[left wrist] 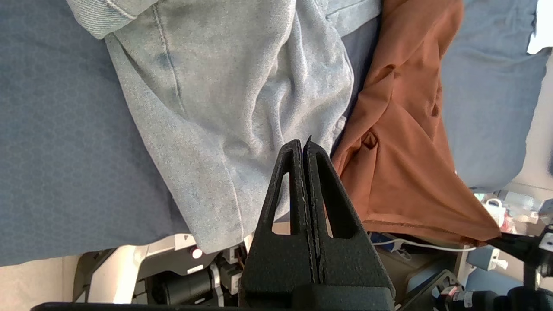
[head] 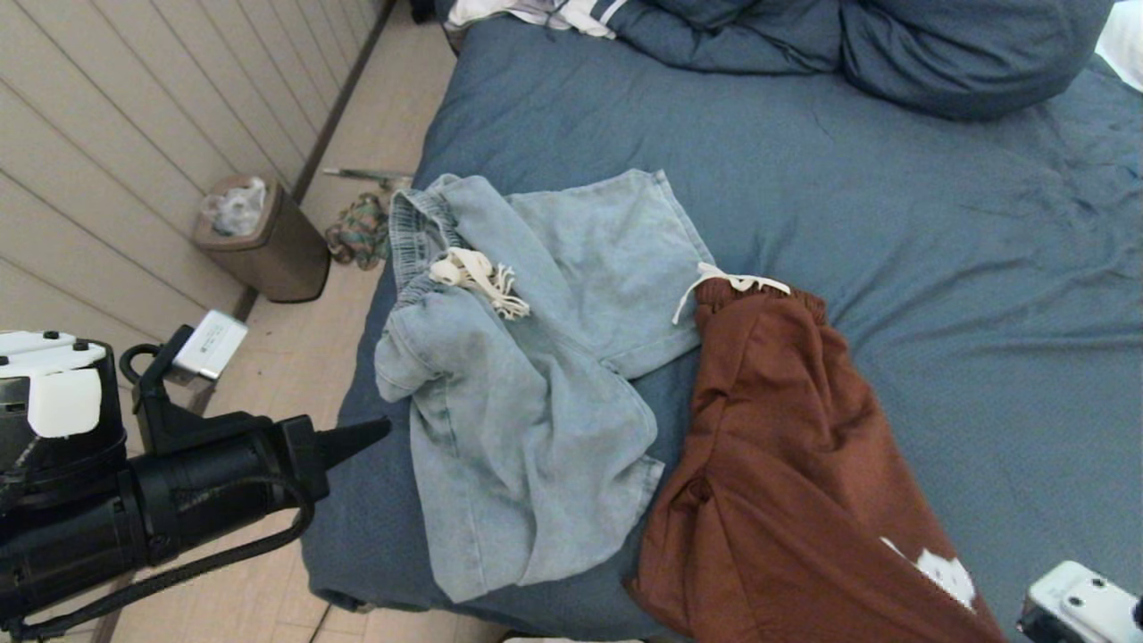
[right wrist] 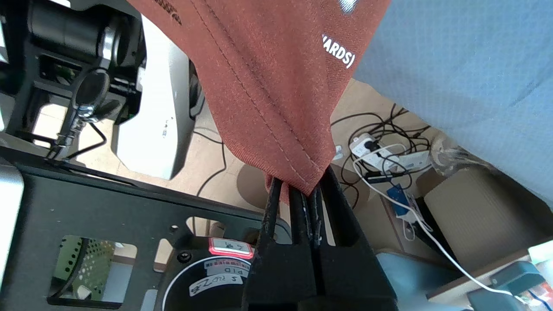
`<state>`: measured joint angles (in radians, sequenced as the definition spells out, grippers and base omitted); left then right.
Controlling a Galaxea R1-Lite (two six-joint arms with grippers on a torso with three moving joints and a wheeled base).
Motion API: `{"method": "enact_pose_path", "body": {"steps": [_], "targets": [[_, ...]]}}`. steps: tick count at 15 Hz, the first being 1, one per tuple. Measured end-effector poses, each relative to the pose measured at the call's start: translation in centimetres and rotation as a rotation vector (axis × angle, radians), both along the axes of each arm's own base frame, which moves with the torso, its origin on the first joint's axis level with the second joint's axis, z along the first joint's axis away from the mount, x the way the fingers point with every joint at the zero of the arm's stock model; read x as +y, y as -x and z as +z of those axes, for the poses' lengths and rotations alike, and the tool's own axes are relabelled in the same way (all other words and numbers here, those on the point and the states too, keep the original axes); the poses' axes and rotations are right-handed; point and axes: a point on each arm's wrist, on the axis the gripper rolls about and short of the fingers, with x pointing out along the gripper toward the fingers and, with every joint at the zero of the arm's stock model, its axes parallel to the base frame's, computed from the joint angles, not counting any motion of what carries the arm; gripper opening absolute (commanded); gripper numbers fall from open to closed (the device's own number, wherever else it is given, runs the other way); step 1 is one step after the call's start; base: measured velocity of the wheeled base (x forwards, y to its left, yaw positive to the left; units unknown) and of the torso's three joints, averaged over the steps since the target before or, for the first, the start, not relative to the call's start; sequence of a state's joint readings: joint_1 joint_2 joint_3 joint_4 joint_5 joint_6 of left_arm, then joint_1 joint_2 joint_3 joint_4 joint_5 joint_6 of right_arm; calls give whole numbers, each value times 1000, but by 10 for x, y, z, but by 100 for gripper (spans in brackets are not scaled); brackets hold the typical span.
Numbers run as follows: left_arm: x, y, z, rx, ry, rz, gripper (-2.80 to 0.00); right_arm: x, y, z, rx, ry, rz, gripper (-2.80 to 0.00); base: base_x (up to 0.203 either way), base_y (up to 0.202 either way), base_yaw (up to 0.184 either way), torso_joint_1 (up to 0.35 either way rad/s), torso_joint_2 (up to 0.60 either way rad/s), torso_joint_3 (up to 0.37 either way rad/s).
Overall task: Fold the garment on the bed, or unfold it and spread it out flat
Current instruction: Fold the brown shorts
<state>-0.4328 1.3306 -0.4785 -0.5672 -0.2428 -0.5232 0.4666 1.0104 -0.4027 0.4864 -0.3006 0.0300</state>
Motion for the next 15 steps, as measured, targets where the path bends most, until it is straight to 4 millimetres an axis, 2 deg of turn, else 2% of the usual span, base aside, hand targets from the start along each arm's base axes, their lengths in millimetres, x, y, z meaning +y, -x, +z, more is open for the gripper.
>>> {"method": "enact_pose_path", "body": {"steps": [6, 9, 10, 13, 15], "targets": [[0, 1, 1, -4, 4, -4, -280, 2, -5, 4, -58, -35, -7, 0, 0, 0, 0, 0, 0, 0], [-2, 3, 1, -2, 6, -16, -280, 1, -6, 21, -146, -88, -27, 0, 0, 0, 0, 0, 0, 0], [-3, 3, 1, 1, 9, -20, -280, 0, -9, 33, -187, -123, -44, -280, 0, 0, 0, 0, 0, 0], [-6, 0, 6, -3, 18, -30, -280, -4, -26, 71, -279, -289, -122, -280, 0, 0, 0, 0, 0, 0], [-17, -4, 14, 6, 16, -63, -280, -5, -43, 86, -266, -406, -138, -280, 0, 0, 0, 0, 0, 0]]}}
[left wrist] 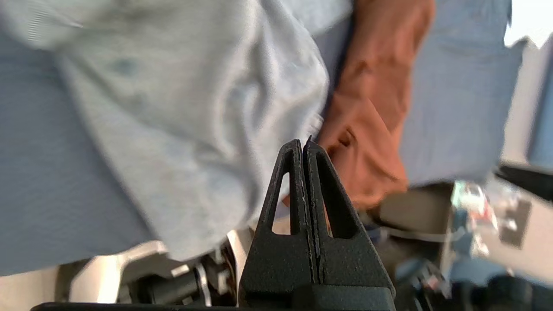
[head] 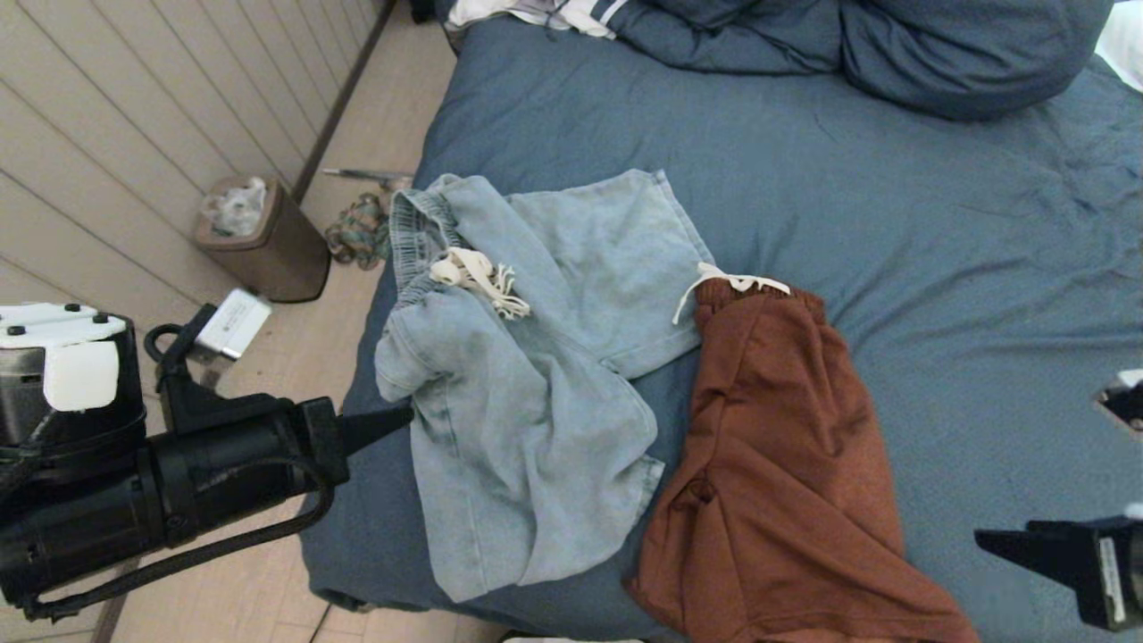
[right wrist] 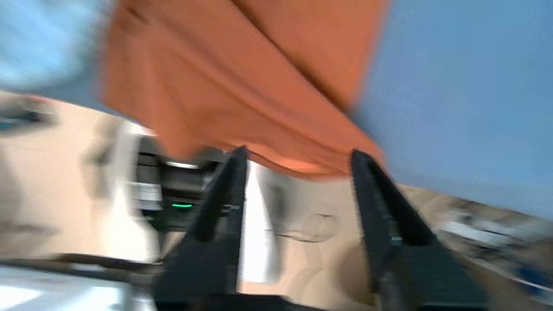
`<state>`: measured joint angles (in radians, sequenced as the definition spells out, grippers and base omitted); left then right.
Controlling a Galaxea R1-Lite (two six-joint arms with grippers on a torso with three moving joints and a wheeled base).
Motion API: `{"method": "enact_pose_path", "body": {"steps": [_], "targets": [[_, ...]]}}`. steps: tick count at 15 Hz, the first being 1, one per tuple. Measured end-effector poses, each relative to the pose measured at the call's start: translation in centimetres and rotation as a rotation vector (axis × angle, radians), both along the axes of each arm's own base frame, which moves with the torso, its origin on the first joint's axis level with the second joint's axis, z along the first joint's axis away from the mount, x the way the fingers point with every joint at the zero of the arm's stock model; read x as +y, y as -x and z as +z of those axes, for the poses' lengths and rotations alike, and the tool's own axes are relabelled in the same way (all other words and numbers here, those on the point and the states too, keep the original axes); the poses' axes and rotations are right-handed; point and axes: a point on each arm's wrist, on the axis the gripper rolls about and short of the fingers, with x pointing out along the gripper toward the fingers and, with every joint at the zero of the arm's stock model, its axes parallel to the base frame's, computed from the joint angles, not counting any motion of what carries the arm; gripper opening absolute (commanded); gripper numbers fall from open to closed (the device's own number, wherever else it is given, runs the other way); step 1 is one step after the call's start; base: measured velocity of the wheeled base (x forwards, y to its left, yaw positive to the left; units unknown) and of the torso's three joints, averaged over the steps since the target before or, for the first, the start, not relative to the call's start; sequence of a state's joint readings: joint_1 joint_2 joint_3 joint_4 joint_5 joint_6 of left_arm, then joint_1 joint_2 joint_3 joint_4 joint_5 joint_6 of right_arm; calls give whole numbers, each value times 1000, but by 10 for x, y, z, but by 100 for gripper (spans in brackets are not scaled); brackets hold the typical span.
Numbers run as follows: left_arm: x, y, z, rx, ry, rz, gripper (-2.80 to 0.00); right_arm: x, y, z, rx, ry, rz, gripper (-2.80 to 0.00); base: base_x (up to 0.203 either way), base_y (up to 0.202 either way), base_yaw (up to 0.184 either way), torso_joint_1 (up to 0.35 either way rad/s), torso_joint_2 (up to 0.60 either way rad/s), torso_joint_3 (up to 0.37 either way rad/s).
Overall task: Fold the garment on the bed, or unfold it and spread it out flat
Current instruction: Fold the brown shorts
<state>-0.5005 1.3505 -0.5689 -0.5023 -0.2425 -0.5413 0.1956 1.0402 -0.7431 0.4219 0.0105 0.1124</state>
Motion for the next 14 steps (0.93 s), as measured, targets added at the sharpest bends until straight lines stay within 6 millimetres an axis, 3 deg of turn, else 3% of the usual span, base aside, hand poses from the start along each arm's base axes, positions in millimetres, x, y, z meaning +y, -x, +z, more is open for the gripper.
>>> {"method": "enact_pose_path", "body": {"steps": [3, 7, 8, 9, 12, 14], "targets": [[-24, -12, 19, 14, -16, -62, -280, 3, -37, 6, 18, -69, 5, -280, 0, 0, 0, 0, 0, 0], [-58, -49, 63, -58, -1, -98, -280, -2, -114, 28, -118, -119, -78, -280, 0, 0, 0, 0, 0, 0], [-67, -60, 73, -88, 8, -103, -280, -5, -132, 35, -149, -125, -95, -152, 0, 0, 0, 0, 0, 0], [-76, -70, 80, -115, 18, -110, -280, -6, -148, 39, -168, -127, -104, 0, 0, 0, 0, 0, 0, 0], [-109, -92, 89, -170, 45, -157, -280, -9, -187, 45, -226, -130, -119, 0, 0, 0, 0, 0, 0, 0], [-142, -94, 78, -163, 44, -218, -280, -10, -202, 36, -228, -124, -118, 0, 0, 0, 0, 0, 0, 0]]}}
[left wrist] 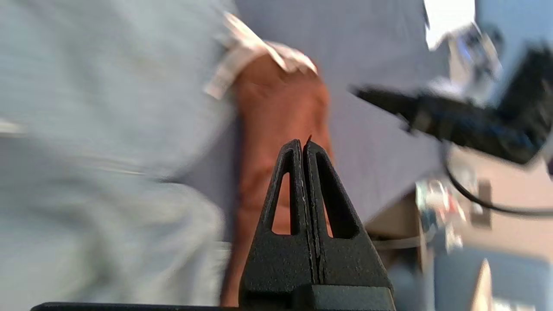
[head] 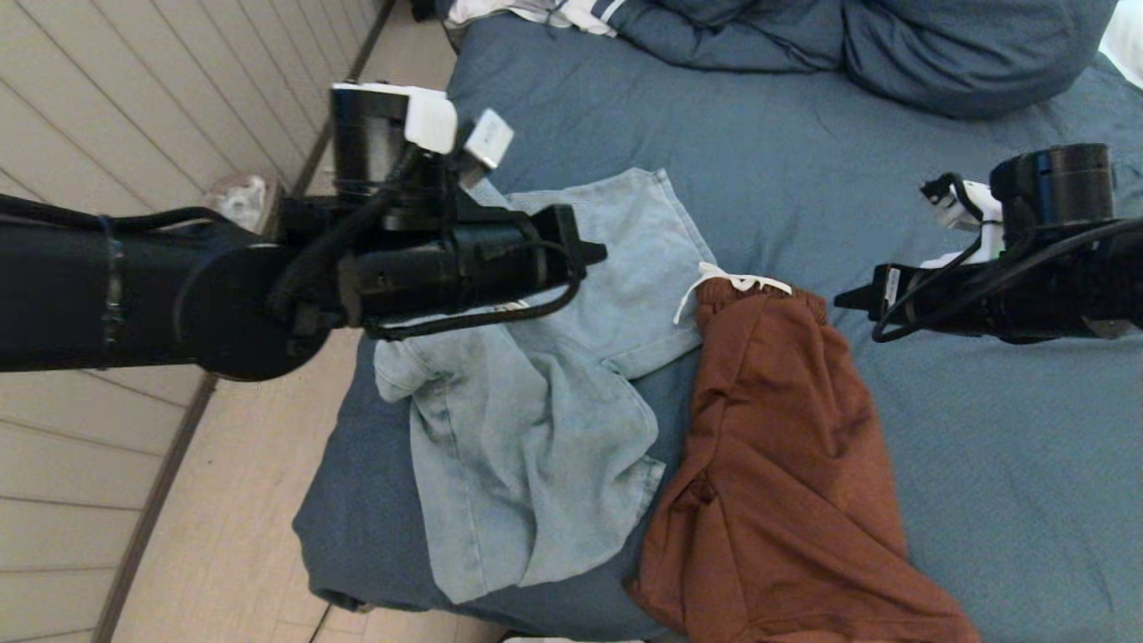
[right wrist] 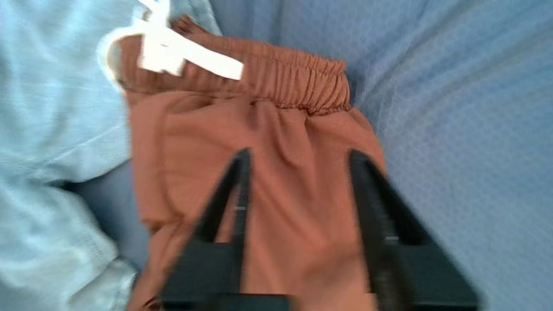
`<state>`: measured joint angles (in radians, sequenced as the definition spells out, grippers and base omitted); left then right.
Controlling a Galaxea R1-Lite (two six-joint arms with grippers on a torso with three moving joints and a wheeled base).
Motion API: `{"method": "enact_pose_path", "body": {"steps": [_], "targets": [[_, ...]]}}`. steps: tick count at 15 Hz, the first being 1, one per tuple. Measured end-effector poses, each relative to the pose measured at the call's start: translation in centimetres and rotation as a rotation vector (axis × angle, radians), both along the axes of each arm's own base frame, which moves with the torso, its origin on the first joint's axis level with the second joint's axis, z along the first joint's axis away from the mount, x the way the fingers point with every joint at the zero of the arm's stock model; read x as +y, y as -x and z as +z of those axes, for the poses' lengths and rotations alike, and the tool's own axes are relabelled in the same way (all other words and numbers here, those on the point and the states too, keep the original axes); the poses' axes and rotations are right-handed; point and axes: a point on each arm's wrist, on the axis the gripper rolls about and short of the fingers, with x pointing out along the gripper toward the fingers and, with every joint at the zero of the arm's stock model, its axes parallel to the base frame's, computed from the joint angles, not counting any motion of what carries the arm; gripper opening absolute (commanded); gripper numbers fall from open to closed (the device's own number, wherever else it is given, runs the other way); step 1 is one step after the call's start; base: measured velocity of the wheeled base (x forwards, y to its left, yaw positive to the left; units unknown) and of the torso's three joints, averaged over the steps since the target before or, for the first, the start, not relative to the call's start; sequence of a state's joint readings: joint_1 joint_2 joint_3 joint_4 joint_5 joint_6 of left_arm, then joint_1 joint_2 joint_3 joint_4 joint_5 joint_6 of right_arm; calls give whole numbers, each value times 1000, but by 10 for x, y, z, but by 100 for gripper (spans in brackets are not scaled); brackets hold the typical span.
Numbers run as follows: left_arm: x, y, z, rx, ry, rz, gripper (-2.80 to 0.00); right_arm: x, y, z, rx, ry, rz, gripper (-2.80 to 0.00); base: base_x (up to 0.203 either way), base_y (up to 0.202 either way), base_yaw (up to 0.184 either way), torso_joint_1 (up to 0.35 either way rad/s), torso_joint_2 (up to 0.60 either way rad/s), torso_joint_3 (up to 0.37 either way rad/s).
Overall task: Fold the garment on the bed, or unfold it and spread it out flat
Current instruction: Fold the brown shorts
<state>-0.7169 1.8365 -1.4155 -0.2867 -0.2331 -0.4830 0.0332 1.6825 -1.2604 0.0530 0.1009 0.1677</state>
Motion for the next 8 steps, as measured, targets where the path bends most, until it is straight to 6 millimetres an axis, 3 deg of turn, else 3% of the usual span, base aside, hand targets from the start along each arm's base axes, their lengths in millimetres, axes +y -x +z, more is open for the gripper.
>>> {"method": "enact_pose_path", "body": {"steps": [4, 8], "targets": [[-51, 6, -28, -44, 8, -47, -280, -2, -16, -21, -42, 33, 16, 0, 0, 0, 0, 0, 0, 0], [-74, 18, -55, -83, -50, -52, -280, -3, -22, -49, -77, 54, 51, 0, 0, 0, 0, 0, 0, 0]]}}
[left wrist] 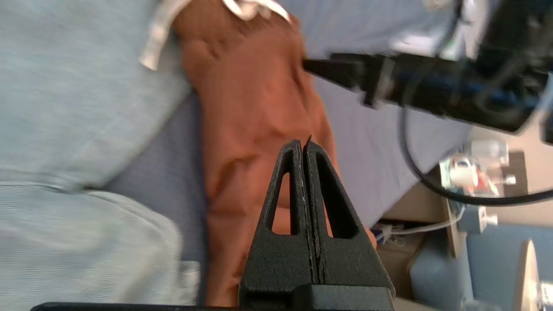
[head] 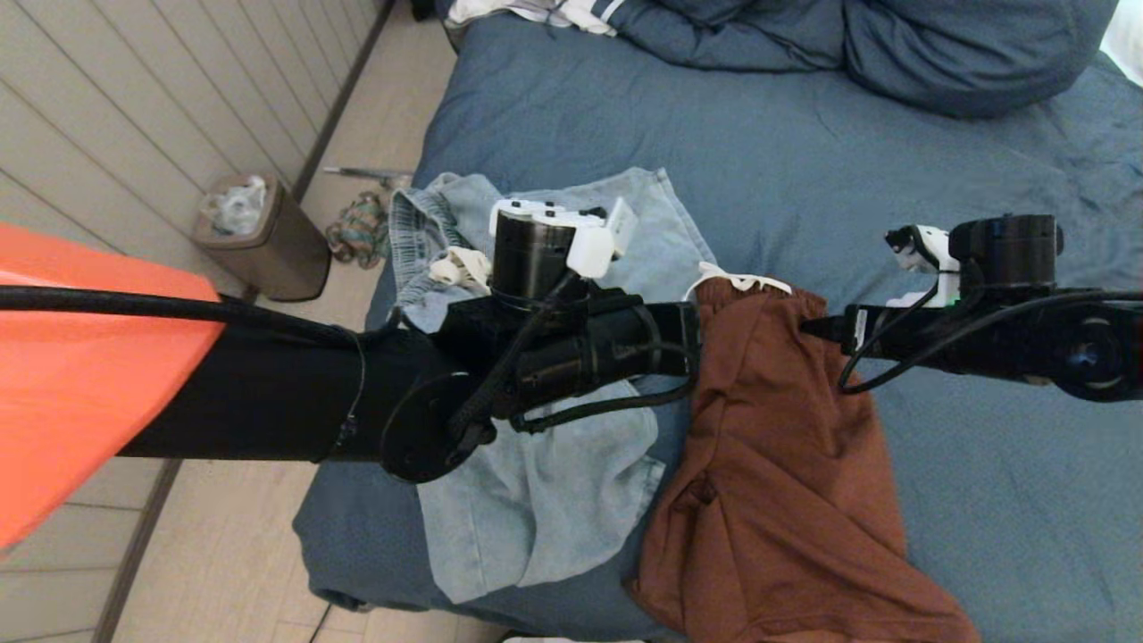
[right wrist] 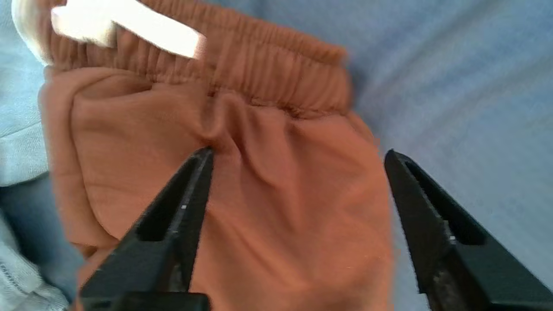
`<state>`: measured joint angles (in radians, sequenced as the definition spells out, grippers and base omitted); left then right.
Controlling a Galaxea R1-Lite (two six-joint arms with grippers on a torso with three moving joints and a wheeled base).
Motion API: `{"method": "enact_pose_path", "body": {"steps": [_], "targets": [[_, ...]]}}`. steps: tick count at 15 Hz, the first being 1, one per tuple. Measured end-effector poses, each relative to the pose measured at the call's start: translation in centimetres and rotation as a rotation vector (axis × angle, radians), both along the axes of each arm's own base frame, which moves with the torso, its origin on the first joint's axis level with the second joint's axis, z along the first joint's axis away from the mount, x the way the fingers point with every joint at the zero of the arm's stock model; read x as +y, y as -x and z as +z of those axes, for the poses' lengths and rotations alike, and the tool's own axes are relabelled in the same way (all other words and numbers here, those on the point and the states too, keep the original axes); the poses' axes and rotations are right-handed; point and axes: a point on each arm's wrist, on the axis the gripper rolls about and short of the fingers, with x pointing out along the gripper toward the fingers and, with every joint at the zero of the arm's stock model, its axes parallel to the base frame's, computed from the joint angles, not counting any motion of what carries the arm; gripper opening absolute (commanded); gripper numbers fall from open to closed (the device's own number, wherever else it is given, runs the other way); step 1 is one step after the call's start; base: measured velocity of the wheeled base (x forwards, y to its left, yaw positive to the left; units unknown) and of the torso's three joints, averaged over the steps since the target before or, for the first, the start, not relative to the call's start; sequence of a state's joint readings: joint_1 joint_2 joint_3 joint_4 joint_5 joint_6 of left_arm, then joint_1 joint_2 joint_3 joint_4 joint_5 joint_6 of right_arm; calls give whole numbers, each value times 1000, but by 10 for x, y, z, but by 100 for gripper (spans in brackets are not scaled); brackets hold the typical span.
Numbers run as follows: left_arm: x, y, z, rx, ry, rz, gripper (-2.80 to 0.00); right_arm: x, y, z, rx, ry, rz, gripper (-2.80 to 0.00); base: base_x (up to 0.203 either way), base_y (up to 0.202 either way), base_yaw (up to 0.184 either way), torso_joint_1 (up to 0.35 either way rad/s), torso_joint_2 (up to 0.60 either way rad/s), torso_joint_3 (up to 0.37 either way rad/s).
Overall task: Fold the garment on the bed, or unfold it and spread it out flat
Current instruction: Fold the brown shorts
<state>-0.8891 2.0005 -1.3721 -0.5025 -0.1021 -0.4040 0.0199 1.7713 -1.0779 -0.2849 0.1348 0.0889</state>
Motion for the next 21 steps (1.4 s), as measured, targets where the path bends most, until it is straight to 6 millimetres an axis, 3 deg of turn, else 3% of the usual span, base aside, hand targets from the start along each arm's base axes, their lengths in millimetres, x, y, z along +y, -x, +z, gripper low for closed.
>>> {"method": "enact_pose_path", "body": {"steps": [2, 7, 9, 13, 17, 21], "targets": [[-6, 6, -4, 4, -7, -18, -280, 5, 3, 7, -52, -13, 35, 0, 0, 0, 0, 0, 0, 0], [0, 17, 1, 4, -10, -29, -280, 54, 14, 33, -86, -22, 134, 0, 0, 0, 0, 0, 0, 0], [6, 26, -4, 25, -38, -41, -280, 57, 22, 41, -72, -3, 107, 0, 0, 0, 0, 0, 0, 0], [12, 48, -42, 102, -144, -80, -280, 70, 50, 30, 110, 30, 178, 0, 0, 0, 0, 0, 0, 0], [37, 68, -82, 152, -213, -85, -280, 95, 76, 8, 234, 74, 287, 0, 0, 0, 0, 0, 0, 0], [35, 79, -111, 153, -244, -88, -280, 90, 69, 25, 178, 52, 258, 0, 0, 0, 0, 0, 0, 0]]}}
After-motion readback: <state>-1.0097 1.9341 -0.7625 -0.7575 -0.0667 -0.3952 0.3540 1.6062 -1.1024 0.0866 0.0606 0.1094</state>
